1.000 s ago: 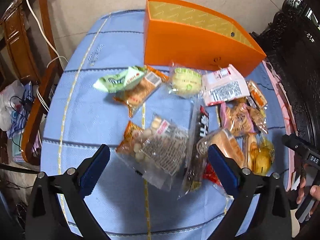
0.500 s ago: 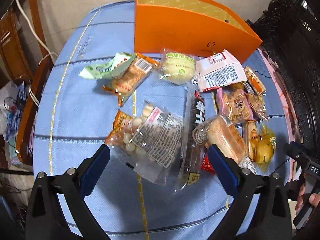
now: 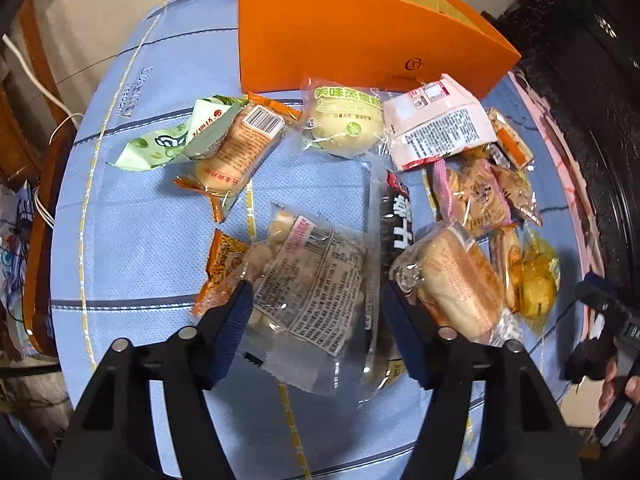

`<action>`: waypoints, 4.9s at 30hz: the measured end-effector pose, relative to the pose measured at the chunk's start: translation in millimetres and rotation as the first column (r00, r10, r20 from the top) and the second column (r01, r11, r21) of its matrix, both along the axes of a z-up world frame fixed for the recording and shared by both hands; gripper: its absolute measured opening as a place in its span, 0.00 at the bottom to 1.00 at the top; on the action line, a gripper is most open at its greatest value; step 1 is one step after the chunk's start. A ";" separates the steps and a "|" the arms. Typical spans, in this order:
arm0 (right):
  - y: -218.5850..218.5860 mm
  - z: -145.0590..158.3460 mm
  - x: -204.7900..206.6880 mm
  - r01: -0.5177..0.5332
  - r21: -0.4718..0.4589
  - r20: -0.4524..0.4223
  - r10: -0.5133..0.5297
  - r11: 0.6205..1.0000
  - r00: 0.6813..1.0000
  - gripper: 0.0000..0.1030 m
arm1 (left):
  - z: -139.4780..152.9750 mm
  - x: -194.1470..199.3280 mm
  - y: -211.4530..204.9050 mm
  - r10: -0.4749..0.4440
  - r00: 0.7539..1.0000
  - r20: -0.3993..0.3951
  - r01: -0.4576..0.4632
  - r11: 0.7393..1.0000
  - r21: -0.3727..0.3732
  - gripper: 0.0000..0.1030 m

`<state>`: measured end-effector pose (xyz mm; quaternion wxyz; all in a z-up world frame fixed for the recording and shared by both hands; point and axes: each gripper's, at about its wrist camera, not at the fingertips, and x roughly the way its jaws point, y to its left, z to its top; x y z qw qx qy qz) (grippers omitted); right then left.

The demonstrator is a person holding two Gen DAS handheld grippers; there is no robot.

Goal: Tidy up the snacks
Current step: 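Grasp the clear bun bag with the left tool while the right tool grasps the yellow bread pack, then carry both packs over the orange box, release them, and withdraw both tools, then grasp the orange snack pack with the left tool while the right tool grasps the rice cake pack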

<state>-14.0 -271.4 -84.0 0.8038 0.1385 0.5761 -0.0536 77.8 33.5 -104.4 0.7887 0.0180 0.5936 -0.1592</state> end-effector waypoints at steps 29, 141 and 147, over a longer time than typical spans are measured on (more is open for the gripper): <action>3.4 -8.4 8.3 -0.041 -0.030 -0.052 0.040 0.999 0.998 0.96 | 52.3 0.3 40.7 0.088 0.992 0.090 -0.077 0.990 -0.121 0.23; 4.8 10.5 32.7 -0.064 0.014 0.024 0.064 0.998 0.998 0.93 | -30.7 5.5 24.5 0.160 0.987 0.012 -0.160 0.978 0.131 0.92; 7.8 11.3 29.9 -0.065 0.013 0.021 0.064 0.998 0.998 0.93 | -49.0 5.2 27.0 0.160 0.987 -0.018 -0.155 0.976 0.153 0.92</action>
